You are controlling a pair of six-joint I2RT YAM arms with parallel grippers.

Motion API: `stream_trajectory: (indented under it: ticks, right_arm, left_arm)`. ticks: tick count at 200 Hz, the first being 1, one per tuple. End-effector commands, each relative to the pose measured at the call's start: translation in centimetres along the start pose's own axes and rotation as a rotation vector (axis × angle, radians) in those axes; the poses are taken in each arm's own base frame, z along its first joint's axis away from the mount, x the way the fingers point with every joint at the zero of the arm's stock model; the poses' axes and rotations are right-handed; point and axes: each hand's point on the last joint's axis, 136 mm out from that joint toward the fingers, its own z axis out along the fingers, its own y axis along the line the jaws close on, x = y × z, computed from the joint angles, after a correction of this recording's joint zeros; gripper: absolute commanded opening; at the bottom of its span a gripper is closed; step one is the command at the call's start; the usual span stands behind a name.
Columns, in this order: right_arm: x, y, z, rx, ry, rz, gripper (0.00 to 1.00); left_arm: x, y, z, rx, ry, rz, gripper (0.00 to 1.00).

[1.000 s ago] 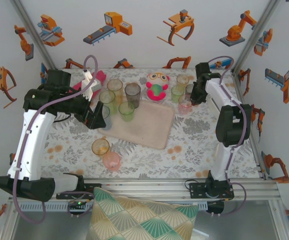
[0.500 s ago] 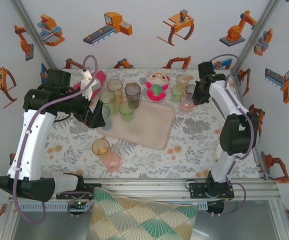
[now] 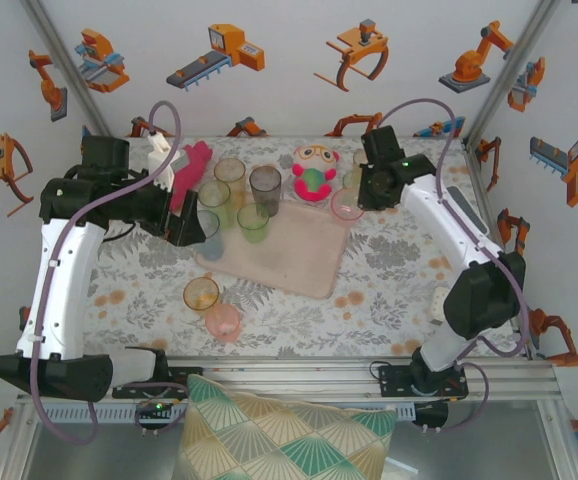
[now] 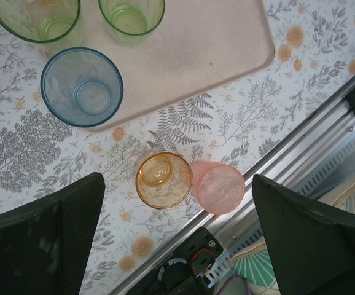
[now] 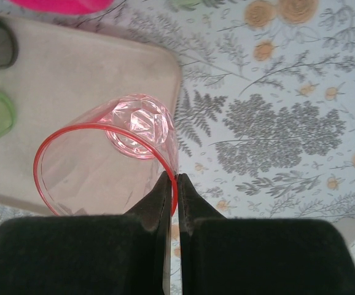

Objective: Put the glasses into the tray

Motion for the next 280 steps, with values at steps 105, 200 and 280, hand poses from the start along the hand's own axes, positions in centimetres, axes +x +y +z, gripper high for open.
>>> stream_trajectory:
  ticks: [105,200,280]
  right_arm:
    - [5.2,17.6,-2.4,-0.164,-0.026,-0.201,0.08]
    - [9.2,24.6,0.4,-0.258,0.047,-0.242,0.09]
    - [9.8,25.3,2.8,-0.223,0.077,-0.281,0.09]
  left_arm:
    - [-1.8,0.9,-1.5,-0.036,-0.084,-0.058,0.97]
    - [-1.8,1.3,-2.6,-0.059,-0.114,-0.076,0.97]
    - [-2.1,0.5,-3.1,-0.032,-0.128,-0.063,0.97]
